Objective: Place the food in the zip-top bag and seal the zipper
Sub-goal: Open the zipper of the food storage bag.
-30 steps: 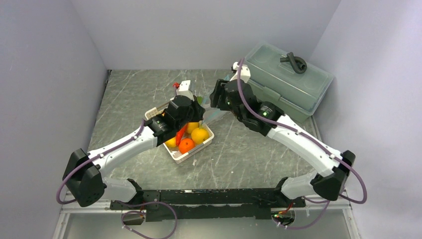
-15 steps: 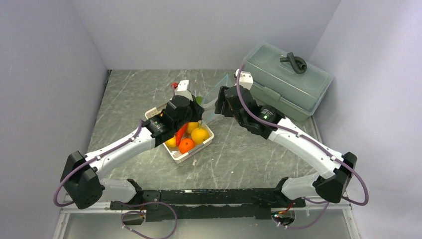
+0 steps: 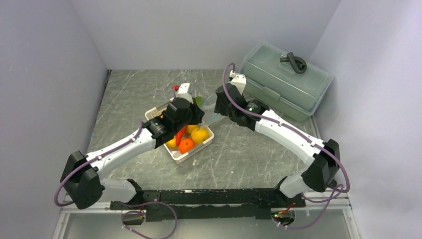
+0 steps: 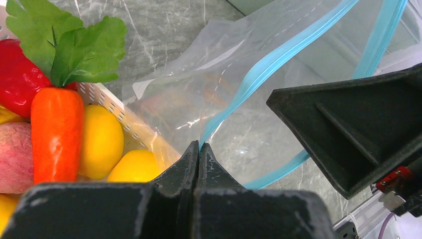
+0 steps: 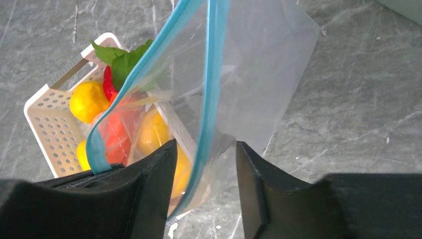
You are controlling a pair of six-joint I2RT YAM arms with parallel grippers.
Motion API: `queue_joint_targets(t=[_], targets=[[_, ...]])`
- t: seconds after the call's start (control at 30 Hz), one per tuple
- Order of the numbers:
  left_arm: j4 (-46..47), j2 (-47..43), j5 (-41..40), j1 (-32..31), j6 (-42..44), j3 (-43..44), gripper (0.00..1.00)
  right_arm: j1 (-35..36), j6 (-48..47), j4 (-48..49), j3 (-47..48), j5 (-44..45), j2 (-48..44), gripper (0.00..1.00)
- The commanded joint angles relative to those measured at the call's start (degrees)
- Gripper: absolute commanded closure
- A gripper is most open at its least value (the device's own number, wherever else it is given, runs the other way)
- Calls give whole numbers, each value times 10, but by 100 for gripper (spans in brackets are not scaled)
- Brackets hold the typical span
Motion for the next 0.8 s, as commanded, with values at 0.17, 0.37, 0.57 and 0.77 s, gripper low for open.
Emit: queue_joint_targets(t=[0.17,0.37,0.57,0.77], targets=[[11,-17,6,1,-6,7,100,-2,3,20,5,1,-9,79],[8,-7,8,1,2,16,100,-1,-20,14,8,3,-16,100],[-5,0,0,1,31,36,72,-2,-54,-12,33,0,-5,100],[-16,21,0,1,59,65,55,-1,-65,-10,34,-11,-10,100]])
